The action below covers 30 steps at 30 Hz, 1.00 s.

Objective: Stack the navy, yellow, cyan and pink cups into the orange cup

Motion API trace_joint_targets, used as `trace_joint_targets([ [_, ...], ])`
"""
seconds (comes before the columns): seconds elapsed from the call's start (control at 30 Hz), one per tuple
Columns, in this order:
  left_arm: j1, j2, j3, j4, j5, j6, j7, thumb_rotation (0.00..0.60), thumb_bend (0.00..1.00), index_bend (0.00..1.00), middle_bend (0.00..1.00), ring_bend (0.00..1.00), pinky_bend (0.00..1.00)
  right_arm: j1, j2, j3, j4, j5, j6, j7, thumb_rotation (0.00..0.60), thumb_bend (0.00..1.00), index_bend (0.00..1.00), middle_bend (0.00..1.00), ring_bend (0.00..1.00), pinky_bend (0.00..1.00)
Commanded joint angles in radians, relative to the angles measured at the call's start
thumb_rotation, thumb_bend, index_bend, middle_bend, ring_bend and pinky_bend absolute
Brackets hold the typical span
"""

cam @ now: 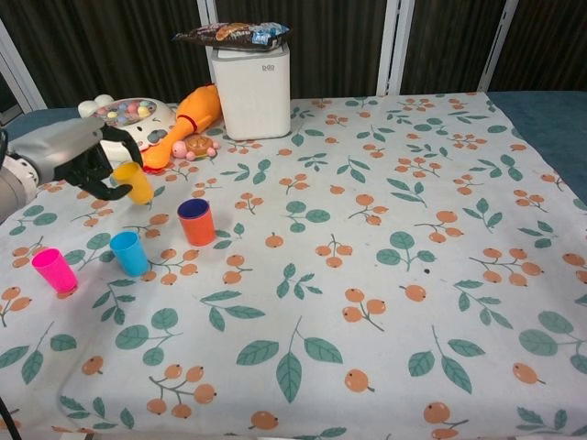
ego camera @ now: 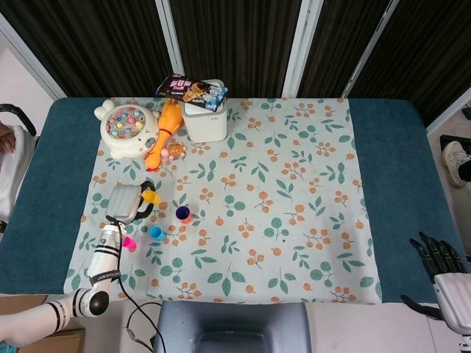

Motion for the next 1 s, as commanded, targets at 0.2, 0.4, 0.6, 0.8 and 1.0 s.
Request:
trace_joint_targets([
  [0.2, 0.011, 0.099, -0.014, -0.309, 0.035, 0.090, 0.086, 0.600, 0.36, 0.52, 1.00, 1.00, 1.00, -0.002, 0.002, -0.006, 0.001, -0.013, 0.006, 0.005, 0.600, 0.21, 0.00, 0.00, 0.00, 0.00],
  [0.4, -0.011, 0.043, 0.002, -0.317, 0.004, 0.102, 0.161, 0.600, 0.36, 0.52, 1.00, 1.00, 1.00, -0.006, 0.008, -0.007, 0.008, -0.021, 0.019, 0.024, 0.600, 0.21, 0.00, 0.00, 0.00, 0.00],
  [0.6, -0.033, -0.015, 0.006, -0.272, -0.020, 0.105, 0.198, 0.600, 0.36, 0.52, 1.00, 1.00, 1.00, -0.009, 0.014, -0.006, 0.013, -0.020, 0.030, 0.044, 0.600, 0.21, 0.00, 0.00, 0.00, 0.00],
  [0.8, -0.044, -0.048, 0.014, -0.227, -0.027, 0.107, 0.219, 0.600, 0.36, 0.51, 1.00, 1.00, 1.00, -0.011, 0.017, -0.006, 0.016, -0.022, 0.036, 0.052, 0.600, 0.21, 0.00, 0.00, 0.00, 0.00],
  [1.0, -0.043, -0.055, 0.026, -0.209, -0.020, 0.106, 0.216, 0.600, 0.36, 0.51, 1.00, 1.00, 1.00, -0.011, 0.017, -0.005, 0.016, -0.019, 0.035, 0.052, 0.600, 0.21, 0.00, 0.00, 0.00, 0.00],
])
